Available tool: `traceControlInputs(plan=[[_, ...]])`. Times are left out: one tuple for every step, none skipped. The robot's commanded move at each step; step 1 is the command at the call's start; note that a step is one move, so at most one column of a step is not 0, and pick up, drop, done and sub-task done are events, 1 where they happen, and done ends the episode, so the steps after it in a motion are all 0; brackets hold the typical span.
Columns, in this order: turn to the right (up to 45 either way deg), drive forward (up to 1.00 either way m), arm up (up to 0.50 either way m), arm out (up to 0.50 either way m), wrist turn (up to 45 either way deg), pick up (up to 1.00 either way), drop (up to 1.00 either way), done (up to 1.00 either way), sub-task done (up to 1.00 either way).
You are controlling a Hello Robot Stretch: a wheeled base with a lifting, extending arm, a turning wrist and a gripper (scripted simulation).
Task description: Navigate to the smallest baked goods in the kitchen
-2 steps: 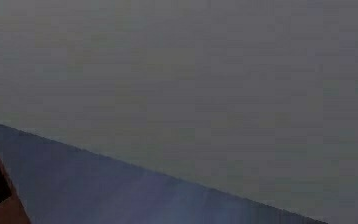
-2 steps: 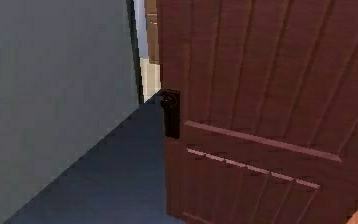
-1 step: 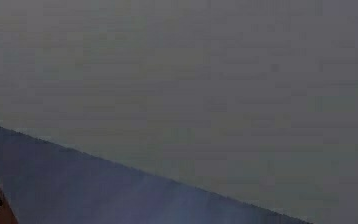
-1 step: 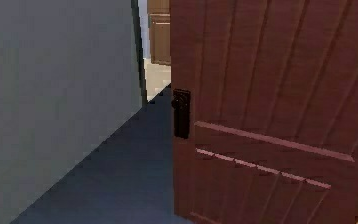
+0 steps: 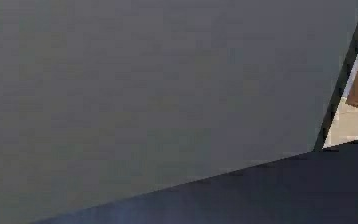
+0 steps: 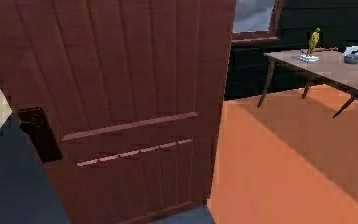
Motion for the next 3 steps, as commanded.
traceControlInputs(plan=[[0.0,0.8,0.0,0.0,0.0,0.0,0.0,0.0,0.0],[45.0,0.0,0.0,0.0,0.0,0.0,0.0,0.0,0.0],[21.0,0.0,0.0,0.0,0.0,0.0,0.0,0.0,0.0]])
